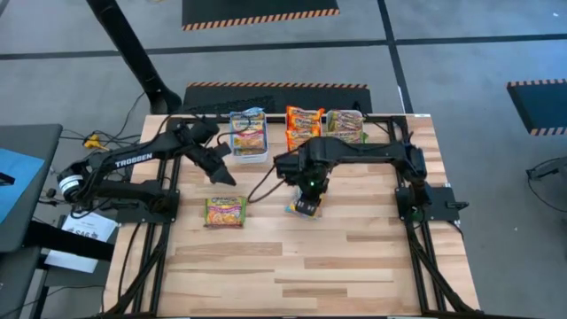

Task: Sort Maruchan noodles
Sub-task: Put the green noodle pack into the right white bin

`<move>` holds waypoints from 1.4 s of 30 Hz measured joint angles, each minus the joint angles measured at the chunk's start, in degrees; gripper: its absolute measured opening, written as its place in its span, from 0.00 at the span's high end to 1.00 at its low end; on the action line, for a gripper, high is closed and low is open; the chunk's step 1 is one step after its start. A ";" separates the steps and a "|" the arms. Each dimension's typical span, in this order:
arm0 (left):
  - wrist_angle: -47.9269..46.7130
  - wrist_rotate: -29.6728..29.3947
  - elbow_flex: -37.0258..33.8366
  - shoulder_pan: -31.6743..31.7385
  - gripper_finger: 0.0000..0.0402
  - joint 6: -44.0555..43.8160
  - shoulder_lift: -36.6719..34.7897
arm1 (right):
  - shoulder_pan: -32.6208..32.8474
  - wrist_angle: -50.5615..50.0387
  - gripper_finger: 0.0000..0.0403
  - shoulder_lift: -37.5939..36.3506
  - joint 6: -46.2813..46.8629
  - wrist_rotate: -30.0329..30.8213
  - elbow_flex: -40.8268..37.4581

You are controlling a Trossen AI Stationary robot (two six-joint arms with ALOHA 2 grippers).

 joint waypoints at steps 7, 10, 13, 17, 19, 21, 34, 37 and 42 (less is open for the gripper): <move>-7.96 -11.43 0.00 -4.01 0.70 5.08 0.00 | 2.73 0.84 0.52 0.00 0.16 0.04 0.00; -8.52 -14.87 0.00 -6.06 0.70 8.07 0.00 | 3.23 1.50 0.52 0.00 0.16 0.07 0.00; -8.73 -18.50 0.00 -7.72 0.70 10.69 0.00 | 3.23 3.49 0.52 0.00 0.78 0.07 0.00; -8.70 -19.42 0.00 -9.11 0.70 11.39 0.47 | 3.13 5.38 0.52 0.00 1.47 0.07 0.00; -8.88 -19.51 0.00 -9.75 0.70 11.16 1.59 | 3.09 5.75 0.52 0.00 1.49 0.07 0.00; -8.56 -19.31 0.02 -10.32 0.70 11.37 3.36 | 3.09 6.09 0.52 0.00 1.49 0.07 0.00; -7.70 -19.10 0.00 -10.80 0.70 12.73 17.13 | 3.09 6.75 0.52 0.00 3.02 0.07 0.00; -7.57 -16.57 0.00 -10.78 0.70 13.22 20.14 | 3.11 6.75 0.52 0.00 3.03 0.07 0.00; -7.61 -13.38 0.18 -10.84 0.70 13.58 24.83 | 3.11 6.75 0.52 0.00 3.03 0.09 0.00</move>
